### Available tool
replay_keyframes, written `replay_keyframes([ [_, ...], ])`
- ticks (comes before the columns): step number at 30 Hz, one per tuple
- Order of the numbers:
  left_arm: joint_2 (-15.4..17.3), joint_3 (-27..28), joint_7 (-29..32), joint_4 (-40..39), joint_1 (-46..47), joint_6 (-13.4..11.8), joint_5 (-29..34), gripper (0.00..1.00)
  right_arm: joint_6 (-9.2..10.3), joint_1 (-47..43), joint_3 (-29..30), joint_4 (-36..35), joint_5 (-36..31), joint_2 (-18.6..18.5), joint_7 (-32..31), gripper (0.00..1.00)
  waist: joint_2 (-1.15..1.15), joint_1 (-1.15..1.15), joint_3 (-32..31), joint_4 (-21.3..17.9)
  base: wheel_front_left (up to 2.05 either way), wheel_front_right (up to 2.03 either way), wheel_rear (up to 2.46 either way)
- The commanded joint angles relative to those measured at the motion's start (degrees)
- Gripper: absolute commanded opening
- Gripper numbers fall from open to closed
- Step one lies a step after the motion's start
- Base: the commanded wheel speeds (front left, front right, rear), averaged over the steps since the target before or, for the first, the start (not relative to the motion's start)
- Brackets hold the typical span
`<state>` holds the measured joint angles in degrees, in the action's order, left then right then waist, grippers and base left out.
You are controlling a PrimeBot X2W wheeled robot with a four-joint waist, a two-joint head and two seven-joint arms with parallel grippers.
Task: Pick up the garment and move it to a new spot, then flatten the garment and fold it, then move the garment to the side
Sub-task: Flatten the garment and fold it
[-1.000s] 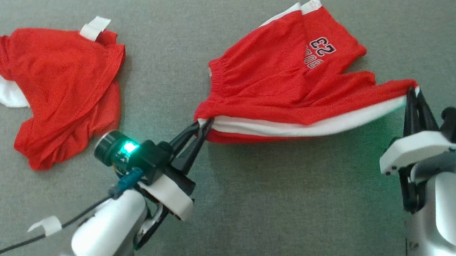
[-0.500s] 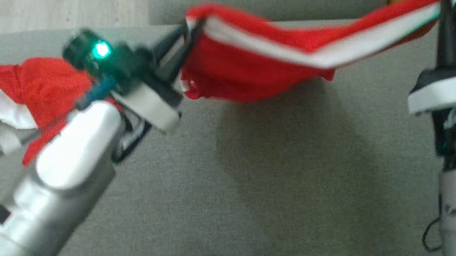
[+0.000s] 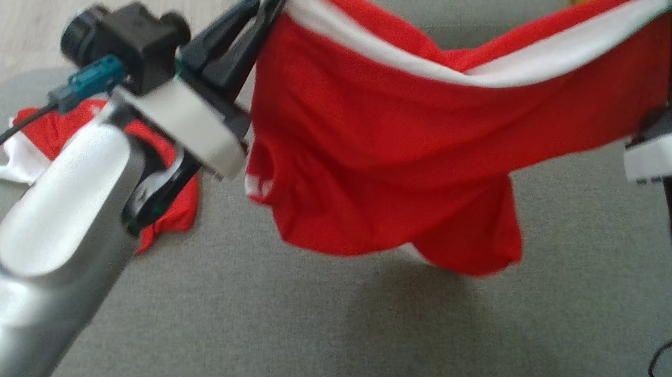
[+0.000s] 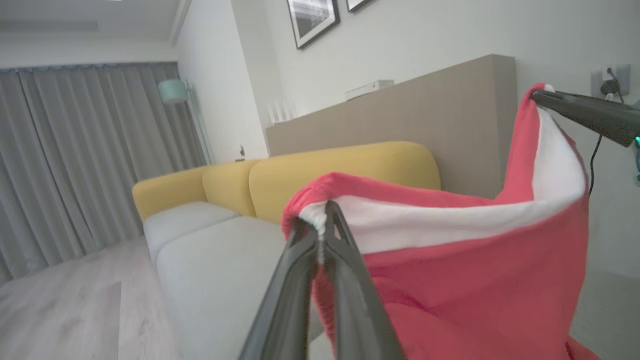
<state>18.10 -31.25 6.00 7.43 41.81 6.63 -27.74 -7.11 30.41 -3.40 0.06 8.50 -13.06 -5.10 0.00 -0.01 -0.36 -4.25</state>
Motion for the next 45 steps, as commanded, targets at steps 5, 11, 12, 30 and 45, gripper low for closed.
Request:
replay_keyframes([
  [5, 5.7, 2.4, 4.3, -5.2, 1.3, 0.3, -1.9, 0.0, -0.37, 0.9, -0.2, -4.3, 1.3, -2.7, -3.9, 0.0, 0.0, 0.01, 5.2, 0.7, 0.0, 0.0, 0.0],
  [11, 5.6, 1.9, 6.0, 0.0, 10.8, 0.7, -3.5, 0.0, -0.37, 12.0, -6.1, 2.4, 0.2, -7.3, -5.4, 0.0, 0.0, 0.01, 12.7, -0.2, 0.0, 0.0, 0.0],
  [12, 5.6, 1.9, 6.0, 0.0, 10.8, 0.7, -3.5, 0.0, -0.37, 12.0, -6.1, 2.4, 0.2, -7.3, -5.4, 0.0, 0.0, 0.01, 12.7, -0.2, 0.0, 0.0, 0.0],
  [30, -0.2, -3.4, -15.3, 35.1, 44.5, 0.8, -2.8, 0.0, -0.37, 51.1, -9.1, 49.6, -5.1, 1.3, 15.9, 0.0, 0.0, 0.01, 23.2, -4.0, 0.0, 0.0, 0.0],
  [45, 3.1, -24.6, -19.4, 27.0, 14.8, 0.9, -16.0, 0.0, -0.37, 30.4, -32.4, 58.9, 12.7, -7.5, 6.0, 0.0, 0.0, 0.01, 15.7, -1.3, 0.0, 0.0, 0.0],
])
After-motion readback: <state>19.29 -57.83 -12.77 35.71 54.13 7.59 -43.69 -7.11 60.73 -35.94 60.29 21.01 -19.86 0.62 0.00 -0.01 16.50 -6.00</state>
